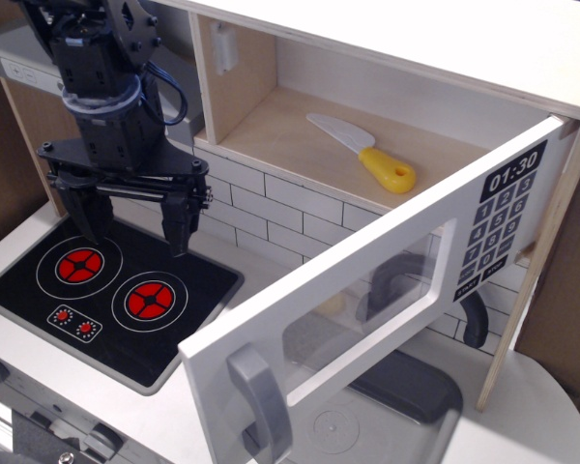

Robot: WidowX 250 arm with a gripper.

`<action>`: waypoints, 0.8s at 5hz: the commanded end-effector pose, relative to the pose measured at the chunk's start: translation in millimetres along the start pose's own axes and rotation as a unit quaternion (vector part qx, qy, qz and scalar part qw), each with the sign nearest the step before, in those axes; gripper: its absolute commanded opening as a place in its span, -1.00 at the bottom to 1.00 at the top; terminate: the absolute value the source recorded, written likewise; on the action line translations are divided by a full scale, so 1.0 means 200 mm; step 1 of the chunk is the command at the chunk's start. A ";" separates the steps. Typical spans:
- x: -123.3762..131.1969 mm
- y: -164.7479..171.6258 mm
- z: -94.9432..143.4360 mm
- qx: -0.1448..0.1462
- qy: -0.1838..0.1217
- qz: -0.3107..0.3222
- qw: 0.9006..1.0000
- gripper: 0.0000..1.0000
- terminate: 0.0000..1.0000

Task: Close microwave

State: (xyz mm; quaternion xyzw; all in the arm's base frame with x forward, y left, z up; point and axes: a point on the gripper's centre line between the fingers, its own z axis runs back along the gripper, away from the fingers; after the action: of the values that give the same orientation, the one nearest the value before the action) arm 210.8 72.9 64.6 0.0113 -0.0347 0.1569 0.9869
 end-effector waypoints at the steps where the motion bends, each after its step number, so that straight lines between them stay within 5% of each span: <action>1: 0.00 0.00 0.00 0.000 0.000 0.000 1.000 1.00 -1.00; 4: 0.09 -0.42 0.28 -0.056 -0.033 0.026 0.998 1.00 -1.00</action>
State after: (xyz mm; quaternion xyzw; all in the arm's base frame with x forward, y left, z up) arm 246.9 -6.7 111.7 -0.0369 -0.0583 0.1829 0.9807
